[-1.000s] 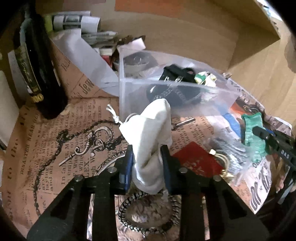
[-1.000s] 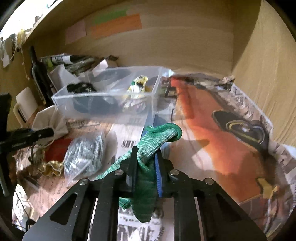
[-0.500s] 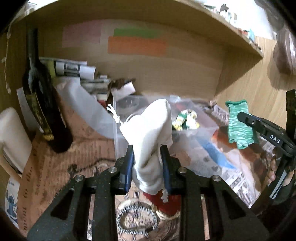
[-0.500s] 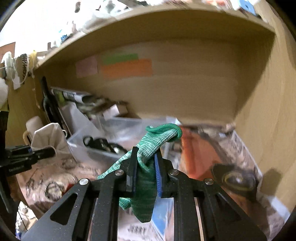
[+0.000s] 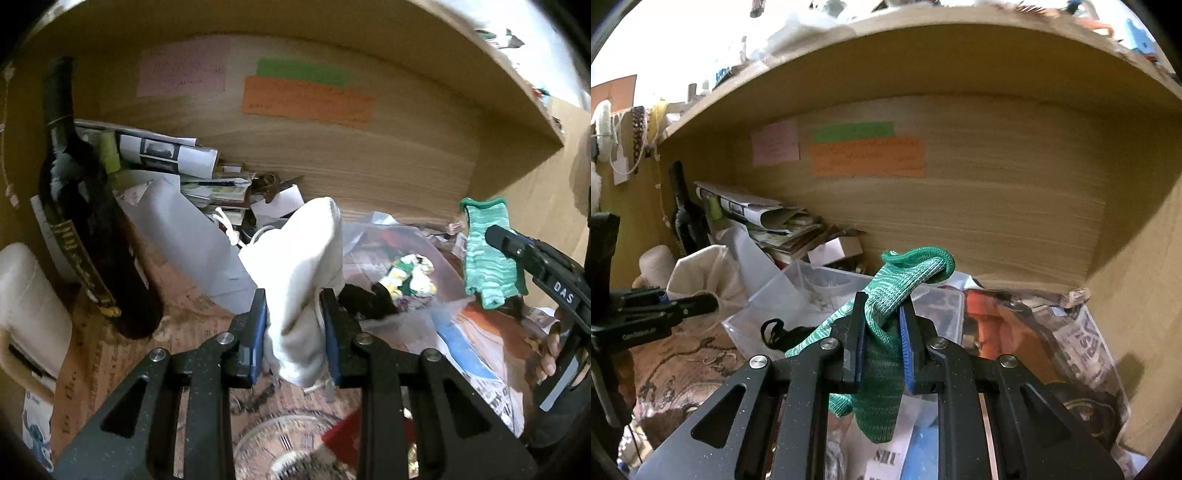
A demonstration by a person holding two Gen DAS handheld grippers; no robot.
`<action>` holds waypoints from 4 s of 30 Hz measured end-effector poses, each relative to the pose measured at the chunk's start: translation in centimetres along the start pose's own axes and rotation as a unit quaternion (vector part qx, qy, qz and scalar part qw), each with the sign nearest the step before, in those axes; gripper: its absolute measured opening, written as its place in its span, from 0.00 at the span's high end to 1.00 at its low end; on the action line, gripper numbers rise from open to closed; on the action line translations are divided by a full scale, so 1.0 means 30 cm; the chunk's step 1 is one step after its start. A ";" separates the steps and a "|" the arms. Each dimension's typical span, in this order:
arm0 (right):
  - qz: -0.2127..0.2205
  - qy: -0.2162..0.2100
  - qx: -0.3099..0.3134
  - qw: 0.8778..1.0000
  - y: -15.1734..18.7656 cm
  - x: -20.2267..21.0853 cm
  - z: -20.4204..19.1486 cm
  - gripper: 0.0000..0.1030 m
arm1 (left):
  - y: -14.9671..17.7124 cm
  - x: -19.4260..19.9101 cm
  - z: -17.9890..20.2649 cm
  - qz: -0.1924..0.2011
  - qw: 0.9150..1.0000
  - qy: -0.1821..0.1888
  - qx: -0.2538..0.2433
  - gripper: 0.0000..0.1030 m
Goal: Organize soft objects
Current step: 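Drop the white bag into the box with the left tool while the right tool drops the glove, then grasp the braided bracelet with the left tool while the right tool grasps the clear bag of silver chain, then carry the bracelet with the left tool while the right tool carries the chain bag, releasing both into the box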
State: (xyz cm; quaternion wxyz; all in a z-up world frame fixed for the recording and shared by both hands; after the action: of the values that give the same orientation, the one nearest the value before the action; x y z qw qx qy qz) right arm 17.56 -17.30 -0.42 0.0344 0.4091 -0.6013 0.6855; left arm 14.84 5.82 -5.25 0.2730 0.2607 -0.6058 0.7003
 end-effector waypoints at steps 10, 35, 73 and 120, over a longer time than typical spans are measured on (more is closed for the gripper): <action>-0.058 0.009 0.012 0.998 -0.006 -0.171 -0.005 0.86 | -0.078 -0.192 0.014 -0.061 0.998 0.015 -0.009 0.73; -0.125 0.024 0.040 0.991 0.048 -0.296 -0.036 0.48 | -0.085 -0.294 0.099 -0.073 0.997 0.007 -0.040 0.31; -0.134 -0.067 -0.027 0.988 0.357 -0.024 -0.149 0.24 | 0.425 -0.018 0.030 -0.108 0.994 -0.006 -0.013 0.01; -0.020 -0.038 -0.032 0.999 0.162 0.084 -0.068 0.75 | 0.203 0.097 0.063 0.031 0.998 -0.015 -0.049 0.57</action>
State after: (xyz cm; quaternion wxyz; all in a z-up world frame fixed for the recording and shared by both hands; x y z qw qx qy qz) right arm 12.20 -18.01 -2.64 0.0384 0.4451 -0.6159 0.6488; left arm 8.57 3.42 -7.29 0.2541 0.2390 -0.6511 0.6740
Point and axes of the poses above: each gripper's, at about its wrist camera, not at the fingertips, and x roughly against the way its jaws point, z to its right, y to its underside, the point moved 3 cm from there along -x, roughly the way its jaws point, and after that the axes turned 8 degrees about -z, right-handed, at the moved point
